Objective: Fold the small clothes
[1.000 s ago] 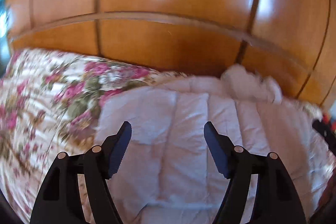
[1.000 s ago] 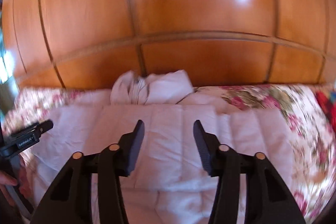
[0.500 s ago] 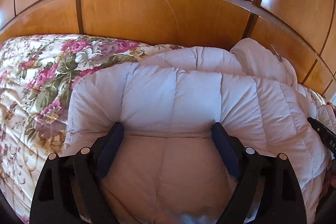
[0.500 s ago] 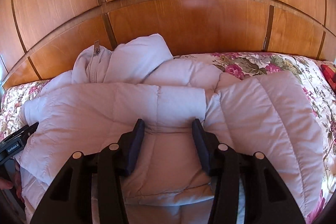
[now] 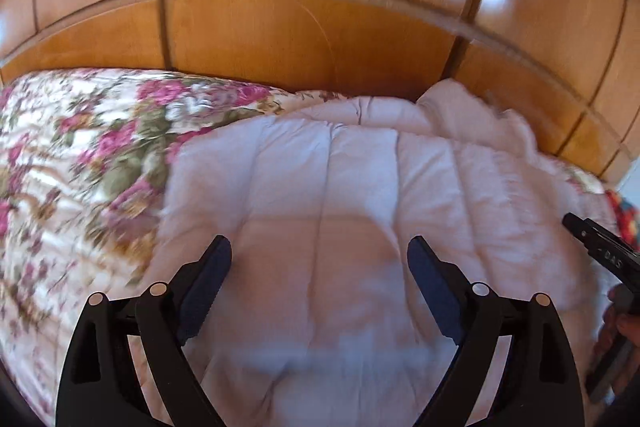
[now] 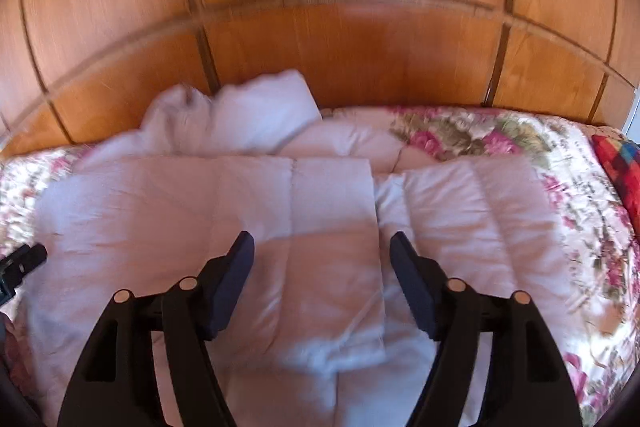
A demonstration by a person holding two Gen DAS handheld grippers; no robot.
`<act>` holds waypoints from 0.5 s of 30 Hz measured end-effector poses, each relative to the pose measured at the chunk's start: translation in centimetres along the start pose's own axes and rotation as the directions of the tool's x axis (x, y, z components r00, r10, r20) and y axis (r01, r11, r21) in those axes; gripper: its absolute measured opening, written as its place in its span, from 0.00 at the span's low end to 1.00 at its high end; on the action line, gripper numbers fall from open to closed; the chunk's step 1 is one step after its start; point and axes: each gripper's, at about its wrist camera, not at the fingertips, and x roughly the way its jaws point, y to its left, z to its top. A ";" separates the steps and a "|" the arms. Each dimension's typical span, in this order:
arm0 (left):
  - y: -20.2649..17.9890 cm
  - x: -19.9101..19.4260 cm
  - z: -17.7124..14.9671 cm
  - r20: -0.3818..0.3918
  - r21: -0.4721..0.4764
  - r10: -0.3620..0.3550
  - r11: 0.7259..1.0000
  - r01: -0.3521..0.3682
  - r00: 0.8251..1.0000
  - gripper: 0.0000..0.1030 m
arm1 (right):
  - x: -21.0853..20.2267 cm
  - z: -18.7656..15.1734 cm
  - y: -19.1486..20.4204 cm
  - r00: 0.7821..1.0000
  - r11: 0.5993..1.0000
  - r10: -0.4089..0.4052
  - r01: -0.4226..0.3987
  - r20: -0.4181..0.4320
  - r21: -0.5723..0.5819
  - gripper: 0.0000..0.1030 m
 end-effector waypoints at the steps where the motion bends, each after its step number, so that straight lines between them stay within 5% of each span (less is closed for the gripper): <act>1: 0.4 -1.3 -0.1 0.034 -0.021 -0.007 1.000 0.008 0.999 0.87 | -1.4 -0.1 0.0 1.000 1.000 -0.010 0.010 0.004 -0.023 0.68; 7: 5.8 -8.8 -1.4 0.280 -0.292 0.061 0.956 0.025 0.958 0.89 | -6.1 -1.8 -1.5 0.997 0.993 -0.073 0.073 0.006 -0.095 0.76; 10: 8.6 -10.8 -2.0 0.389 -0.447 0.103 0.890 0.090 0.915 0.90 | -8.0 -3.0 -2.7 0.996 0.993 -0.089 0.090 0.023 -0.073 0.76; 15: 12.6 -13.7 -2.8 0.436 -0.626 0.204 0.768 0.133 0.876 0.90 | -10.0 -4.8 -3.9 0.996 0.995 -0.082 0.083 0.025 -0.059 0.80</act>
